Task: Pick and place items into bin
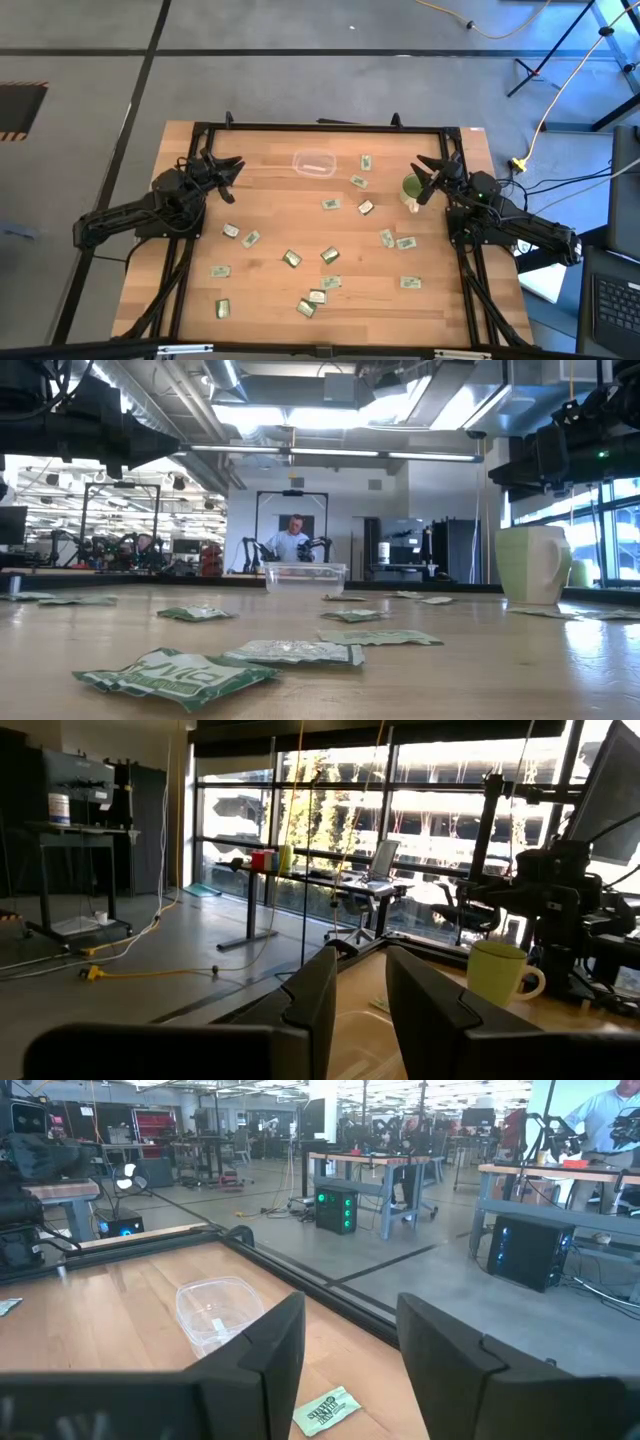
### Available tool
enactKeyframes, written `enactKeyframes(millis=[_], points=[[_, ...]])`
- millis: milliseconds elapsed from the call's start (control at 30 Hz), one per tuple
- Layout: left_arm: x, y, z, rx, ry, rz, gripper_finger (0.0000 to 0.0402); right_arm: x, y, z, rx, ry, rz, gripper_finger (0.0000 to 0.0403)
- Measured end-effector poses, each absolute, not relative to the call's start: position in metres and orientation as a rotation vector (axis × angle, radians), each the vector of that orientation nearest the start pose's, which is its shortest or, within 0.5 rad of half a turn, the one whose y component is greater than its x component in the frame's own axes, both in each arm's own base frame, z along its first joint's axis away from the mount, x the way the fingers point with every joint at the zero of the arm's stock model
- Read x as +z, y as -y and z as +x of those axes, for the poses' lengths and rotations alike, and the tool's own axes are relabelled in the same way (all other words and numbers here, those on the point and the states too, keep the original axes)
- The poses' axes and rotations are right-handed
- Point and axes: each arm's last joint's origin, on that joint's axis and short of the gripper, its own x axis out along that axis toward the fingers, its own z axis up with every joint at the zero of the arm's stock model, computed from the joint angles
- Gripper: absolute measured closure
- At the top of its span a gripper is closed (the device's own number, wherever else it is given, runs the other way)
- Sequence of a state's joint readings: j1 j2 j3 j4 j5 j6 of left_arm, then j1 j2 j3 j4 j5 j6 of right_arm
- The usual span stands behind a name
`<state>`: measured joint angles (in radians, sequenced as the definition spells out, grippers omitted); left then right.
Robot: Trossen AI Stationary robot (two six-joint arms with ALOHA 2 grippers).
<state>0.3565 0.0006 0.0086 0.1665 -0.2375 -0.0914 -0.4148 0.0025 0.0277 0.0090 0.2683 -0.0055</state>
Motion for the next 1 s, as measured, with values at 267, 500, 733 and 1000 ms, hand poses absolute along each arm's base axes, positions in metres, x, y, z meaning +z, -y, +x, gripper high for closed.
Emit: enactKeyframes(millis=[267,500,733,1000], points=[[0.1821,-0.0395,0.0866,0.584,0.203,-0.078,0.0315,0.1736,0.0453,0.0839,-0.683,0.033,-0.008,0.024],[0.1822,-0.0395,0.0866,0.584,0.203,-0.078,0.0315,0.1753,0.0453,0.0838,-0.683,0.052,-0.009,0.024],[0.1823,-0.0395,0.0866,0.584,0.204,-0.078,0.0315,0.1764,0.0453,0.0837,-0.683,0.066,-0.007,0.024],[0.1821,-0.0395,0.0866,0.584,0.203,-0.078,0.0315,0.1801,0.045,0.0836,-0.676,0.101,-0.009,0.024]])
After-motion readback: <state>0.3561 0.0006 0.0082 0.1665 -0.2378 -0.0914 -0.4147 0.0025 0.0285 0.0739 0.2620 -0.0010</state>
